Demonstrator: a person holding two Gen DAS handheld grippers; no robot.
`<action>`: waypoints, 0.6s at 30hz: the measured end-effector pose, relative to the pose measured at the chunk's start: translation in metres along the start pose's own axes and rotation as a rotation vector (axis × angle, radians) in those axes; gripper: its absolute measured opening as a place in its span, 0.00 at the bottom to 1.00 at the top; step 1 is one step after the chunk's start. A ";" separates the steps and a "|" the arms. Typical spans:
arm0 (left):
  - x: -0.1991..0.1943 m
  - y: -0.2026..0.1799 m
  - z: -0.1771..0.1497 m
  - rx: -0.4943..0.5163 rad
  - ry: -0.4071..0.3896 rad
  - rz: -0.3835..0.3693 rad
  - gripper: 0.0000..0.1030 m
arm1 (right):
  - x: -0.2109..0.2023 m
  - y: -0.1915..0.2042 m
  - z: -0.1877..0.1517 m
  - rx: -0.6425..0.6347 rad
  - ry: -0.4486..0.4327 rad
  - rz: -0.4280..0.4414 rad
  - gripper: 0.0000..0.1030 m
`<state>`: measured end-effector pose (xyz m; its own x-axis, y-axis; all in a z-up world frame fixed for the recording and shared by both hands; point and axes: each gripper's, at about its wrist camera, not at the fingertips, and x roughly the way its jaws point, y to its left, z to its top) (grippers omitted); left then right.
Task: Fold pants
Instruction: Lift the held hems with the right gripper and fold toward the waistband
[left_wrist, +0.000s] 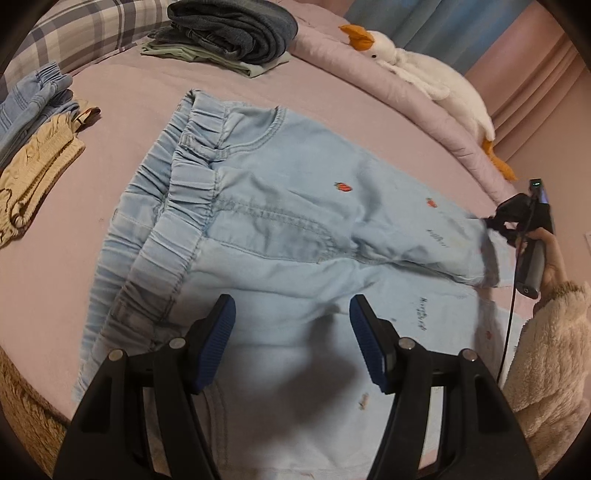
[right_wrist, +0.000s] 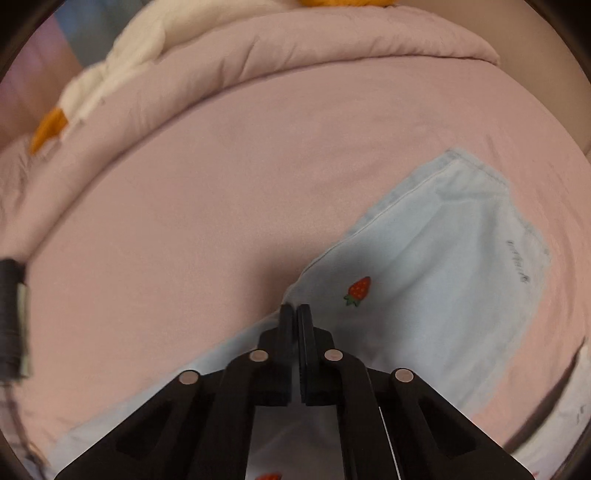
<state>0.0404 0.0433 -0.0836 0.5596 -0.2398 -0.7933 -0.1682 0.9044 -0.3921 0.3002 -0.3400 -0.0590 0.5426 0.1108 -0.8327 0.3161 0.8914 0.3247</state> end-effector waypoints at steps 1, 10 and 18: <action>-0.004 0.000 -0.001 -0.006 -0.007 -0.011 0.62 | -0.024 0.000 -0.002 -0.013 -0.057 0.036 0.02; -0.039 0.002 0.004 -0.106 -0.101 -0.101 0.62 | -0.193 -0.076 -0.129 -0.026 -0.404 0.410 0.02; -0.038 -0.024 0.018 -0.051 -0.092 -0.065 0.77 | -0.133 -0.162 -0.212 0.134 -0.190 0.350 0.02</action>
<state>0.0379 0.0367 -0.0356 0.6421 -0.2621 -0.7204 -0.1686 0.8685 -0.4662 0.0121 -0.4062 -0.0963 0.7649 0.3031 -0.5684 0.1786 0.7480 0.6392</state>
